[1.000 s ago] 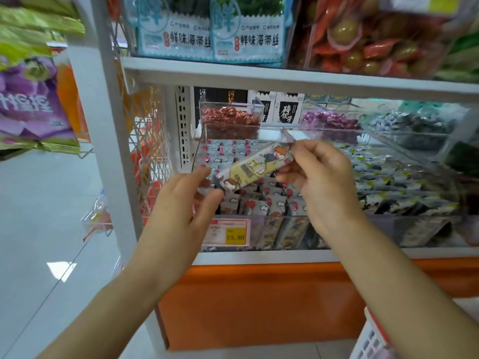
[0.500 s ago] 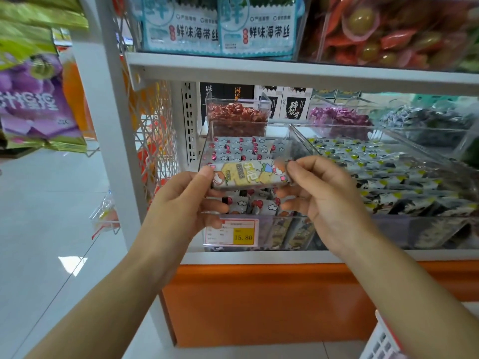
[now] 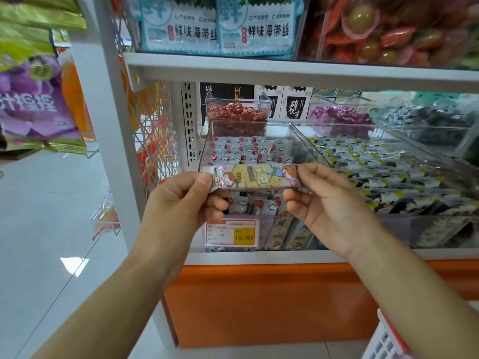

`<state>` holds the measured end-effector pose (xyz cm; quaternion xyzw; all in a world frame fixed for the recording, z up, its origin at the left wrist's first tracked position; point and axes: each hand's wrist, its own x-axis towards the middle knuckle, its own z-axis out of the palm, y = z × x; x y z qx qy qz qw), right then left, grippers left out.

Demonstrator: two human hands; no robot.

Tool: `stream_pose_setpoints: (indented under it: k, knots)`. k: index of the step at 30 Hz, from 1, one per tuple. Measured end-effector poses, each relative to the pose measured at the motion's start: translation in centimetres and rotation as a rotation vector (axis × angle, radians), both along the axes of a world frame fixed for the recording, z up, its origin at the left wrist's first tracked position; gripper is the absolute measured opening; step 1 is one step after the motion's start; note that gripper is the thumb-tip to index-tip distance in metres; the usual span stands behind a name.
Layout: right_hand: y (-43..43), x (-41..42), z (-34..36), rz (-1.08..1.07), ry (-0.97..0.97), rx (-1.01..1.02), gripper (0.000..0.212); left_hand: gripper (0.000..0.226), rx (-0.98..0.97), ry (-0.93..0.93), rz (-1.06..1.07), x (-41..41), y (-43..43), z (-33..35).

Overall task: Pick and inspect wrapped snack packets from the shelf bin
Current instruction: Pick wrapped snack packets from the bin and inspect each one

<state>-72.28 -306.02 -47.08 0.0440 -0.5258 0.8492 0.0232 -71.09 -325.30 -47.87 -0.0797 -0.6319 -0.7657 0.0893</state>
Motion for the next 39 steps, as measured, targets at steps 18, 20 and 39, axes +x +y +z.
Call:
stream_pose_setpoints:
  k: [18,20,39]
  knots:
    - [0.0,0.1,-0.6,-0.096,0.272,0.418,0.016,0.036,-0.209,0.072,-0.101,0.3,0.1,0.4]
    - [-0.1,0.3,-0.5,-0.099,0.276,0.442,0.012,0.036,-0.226,0.085,-0.103,0.3,0.0,0.5]
    - [-0.5,1.1,0.1,-0.171,0.449,0.683,0.018,0.021,-0.474,0.111,-0.053,0.2,-0.6,1.6]
